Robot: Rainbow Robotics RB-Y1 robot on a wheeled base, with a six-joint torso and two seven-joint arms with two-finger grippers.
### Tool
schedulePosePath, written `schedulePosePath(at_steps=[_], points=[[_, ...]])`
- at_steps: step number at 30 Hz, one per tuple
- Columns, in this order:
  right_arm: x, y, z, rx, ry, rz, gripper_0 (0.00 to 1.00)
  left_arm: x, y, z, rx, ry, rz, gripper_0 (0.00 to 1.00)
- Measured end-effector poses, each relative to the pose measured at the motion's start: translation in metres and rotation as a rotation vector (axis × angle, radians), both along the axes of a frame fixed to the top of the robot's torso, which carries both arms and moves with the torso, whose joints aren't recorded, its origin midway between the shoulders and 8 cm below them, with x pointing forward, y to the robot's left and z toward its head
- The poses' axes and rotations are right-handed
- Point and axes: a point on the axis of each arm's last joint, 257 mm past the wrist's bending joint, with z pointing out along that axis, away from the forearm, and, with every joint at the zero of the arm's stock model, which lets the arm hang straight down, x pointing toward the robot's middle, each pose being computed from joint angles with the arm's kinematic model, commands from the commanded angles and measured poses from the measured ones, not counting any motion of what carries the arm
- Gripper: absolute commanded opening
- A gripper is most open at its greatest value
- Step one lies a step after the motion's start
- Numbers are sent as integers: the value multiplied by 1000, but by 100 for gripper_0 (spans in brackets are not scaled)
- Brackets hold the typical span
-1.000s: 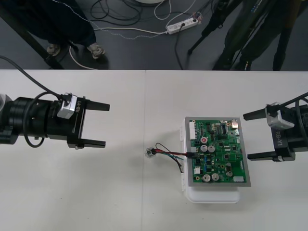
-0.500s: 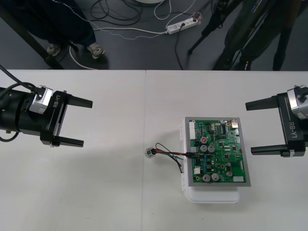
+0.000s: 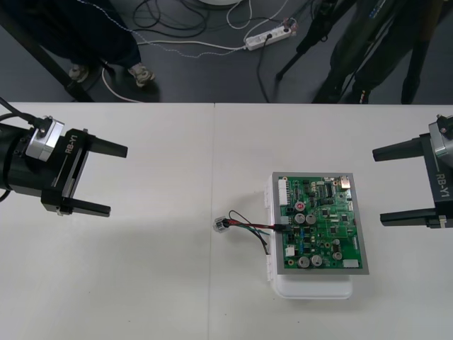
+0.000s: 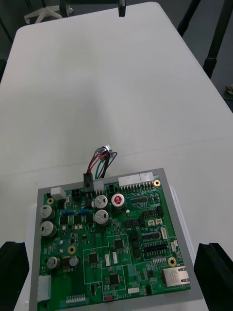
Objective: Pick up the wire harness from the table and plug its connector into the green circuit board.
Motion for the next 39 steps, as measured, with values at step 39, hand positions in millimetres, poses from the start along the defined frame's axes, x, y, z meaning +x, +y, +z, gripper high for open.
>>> schedulePosePath(at_steps=[39], points=[[-20, 16, -29, 28, 42, 59, 100, -11, 24, -8, 120, -9, -29, 100]])
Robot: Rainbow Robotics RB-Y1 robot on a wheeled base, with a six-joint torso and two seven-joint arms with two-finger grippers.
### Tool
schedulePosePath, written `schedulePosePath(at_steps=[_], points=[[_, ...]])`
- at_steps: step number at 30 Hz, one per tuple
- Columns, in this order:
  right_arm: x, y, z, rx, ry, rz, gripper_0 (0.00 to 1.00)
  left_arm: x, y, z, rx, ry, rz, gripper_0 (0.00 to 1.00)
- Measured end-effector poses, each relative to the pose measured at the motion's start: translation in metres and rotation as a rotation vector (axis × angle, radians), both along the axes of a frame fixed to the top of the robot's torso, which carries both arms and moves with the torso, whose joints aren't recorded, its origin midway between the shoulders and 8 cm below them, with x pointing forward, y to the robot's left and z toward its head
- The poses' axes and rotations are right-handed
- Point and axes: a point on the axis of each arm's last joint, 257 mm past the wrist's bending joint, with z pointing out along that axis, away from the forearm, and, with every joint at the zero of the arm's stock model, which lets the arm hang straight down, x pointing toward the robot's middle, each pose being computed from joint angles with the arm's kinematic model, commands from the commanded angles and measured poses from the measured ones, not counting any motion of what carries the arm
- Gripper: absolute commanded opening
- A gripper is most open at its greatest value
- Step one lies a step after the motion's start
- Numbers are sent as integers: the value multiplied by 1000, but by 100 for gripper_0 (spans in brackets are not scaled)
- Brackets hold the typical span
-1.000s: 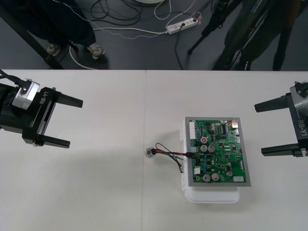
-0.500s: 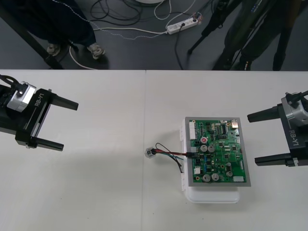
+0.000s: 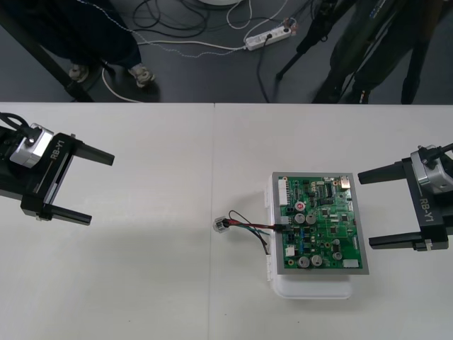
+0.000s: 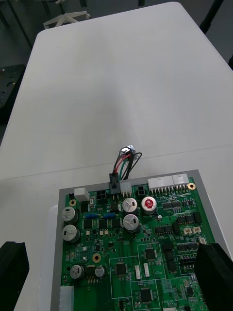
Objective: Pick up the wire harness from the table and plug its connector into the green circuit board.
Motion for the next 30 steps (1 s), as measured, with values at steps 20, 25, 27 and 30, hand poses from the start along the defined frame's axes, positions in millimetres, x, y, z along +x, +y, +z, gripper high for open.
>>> schedulePosePath(at_steps=[20, 25, 27, 30], points=[[-1, -11, -3, -140, -33, -17, 100, 0, 0, 0, 2, -1, 0, 100], [1, -13, -5, -150, -34, -26, 100, 0, 0, 0, 2, -1, 0, 100], [2, -14, -6, -153, -34, -28, 100, 0, 0, 0, 2, -1, 0, 100], [2, -14, -6, -154, -34, -30, 100, 0, 0, 0, 2, -1, 0, 100]])
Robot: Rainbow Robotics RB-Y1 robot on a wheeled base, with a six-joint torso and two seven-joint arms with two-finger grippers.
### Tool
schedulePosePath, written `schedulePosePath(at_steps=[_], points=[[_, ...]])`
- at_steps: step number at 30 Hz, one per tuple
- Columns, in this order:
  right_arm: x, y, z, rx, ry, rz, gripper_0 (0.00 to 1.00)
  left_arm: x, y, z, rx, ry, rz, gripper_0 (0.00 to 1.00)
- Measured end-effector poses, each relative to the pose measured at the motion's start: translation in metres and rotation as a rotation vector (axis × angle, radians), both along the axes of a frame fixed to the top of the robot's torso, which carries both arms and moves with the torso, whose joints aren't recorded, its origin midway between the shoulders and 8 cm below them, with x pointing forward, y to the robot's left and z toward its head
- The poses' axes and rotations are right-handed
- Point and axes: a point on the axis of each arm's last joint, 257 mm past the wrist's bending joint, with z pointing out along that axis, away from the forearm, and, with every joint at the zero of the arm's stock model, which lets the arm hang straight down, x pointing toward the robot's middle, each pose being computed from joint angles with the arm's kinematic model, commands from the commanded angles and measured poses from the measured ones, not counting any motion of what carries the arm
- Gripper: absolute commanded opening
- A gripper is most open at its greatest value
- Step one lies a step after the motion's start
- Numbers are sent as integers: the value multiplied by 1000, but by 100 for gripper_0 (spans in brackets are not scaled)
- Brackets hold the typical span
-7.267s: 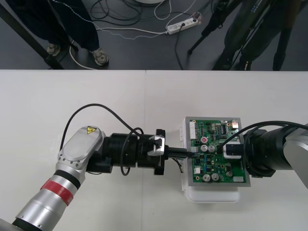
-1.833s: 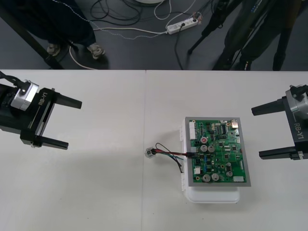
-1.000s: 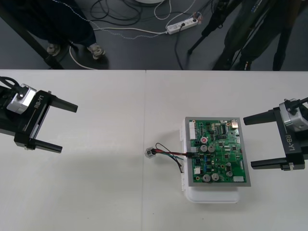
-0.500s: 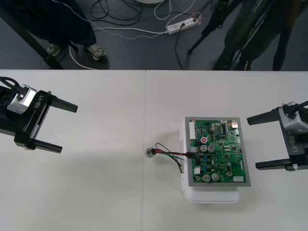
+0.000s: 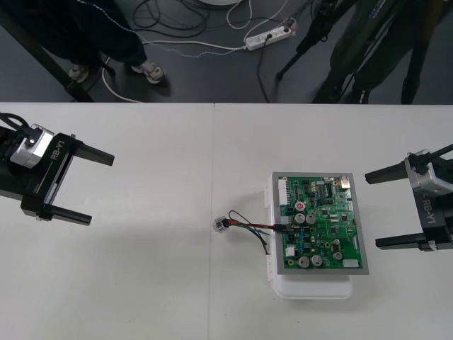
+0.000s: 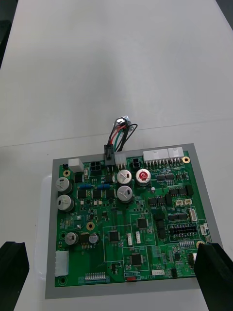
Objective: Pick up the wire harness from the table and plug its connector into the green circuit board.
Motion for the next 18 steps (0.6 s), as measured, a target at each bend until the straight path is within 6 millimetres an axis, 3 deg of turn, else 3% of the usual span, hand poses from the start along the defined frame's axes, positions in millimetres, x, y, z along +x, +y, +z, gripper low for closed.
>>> schedulePosePath(at_steps=[18], points=[[1, -1, -1, -1, 2, -3, 100, 0, 0, 0, 0, 0, 0, 100]])
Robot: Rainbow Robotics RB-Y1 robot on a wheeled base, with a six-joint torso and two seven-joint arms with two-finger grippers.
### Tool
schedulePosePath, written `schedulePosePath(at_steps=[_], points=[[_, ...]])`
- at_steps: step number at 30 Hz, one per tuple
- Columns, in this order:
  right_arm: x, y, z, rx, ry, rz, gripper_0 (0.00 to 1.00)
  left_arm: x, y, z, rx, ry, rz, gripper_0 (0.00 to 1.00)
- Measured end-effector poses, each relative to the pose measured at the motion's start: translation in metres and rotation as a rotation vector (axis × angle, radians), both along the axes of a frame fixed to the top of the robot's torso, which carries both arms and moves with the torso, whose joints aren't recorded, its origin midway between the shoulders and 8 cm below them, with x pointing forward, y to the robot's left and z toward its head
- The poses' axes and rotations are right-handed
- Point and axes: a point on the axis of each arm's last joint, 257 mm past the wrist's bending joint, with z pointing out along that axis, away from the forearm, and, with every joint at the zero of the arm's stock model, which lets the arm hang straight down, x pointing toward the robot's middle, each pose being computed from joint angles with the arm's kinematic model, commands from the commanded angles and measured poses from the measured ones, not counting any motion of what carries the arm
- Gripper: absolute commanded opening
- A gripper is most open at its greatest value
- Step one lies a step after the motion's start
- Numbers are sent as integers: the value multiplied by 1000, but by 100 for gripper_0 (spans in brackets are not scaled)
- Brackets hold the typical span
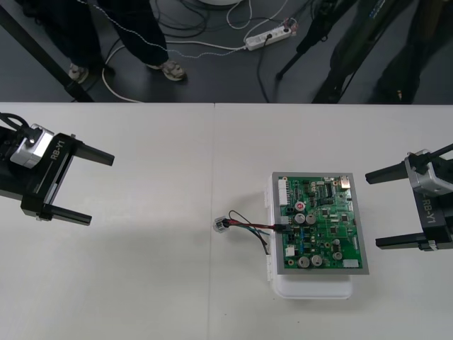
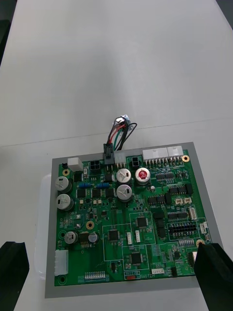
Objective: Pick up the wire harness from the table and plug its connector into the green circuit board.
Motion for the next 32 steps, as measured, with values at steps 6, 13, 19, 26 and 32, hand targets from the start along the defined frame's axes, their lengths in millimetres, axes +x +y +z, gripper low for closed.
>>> schedulePosePath(at_steps=[6, 13, 19, 26, 32], points=[[0, 0, 0, 0, 0, -1, 100, 0, 0, 0, 0, 0, 0, 100], [0, 0, 0, -1, 0, -1, 100, 0, 0, 0, 0, 0, 0, 100], [0, 0, 0, -1, 0, -1, 100, 0, 0, 0, 0, 0, 0, 100], [0, 0, 0, -1, 1, -2, 100, 0, 0, 0, 0, 0, 0, 100], [0, 0, 0, -1, 1, -2, 100, 0, 0, 0, 0, 0, 0, 100]])
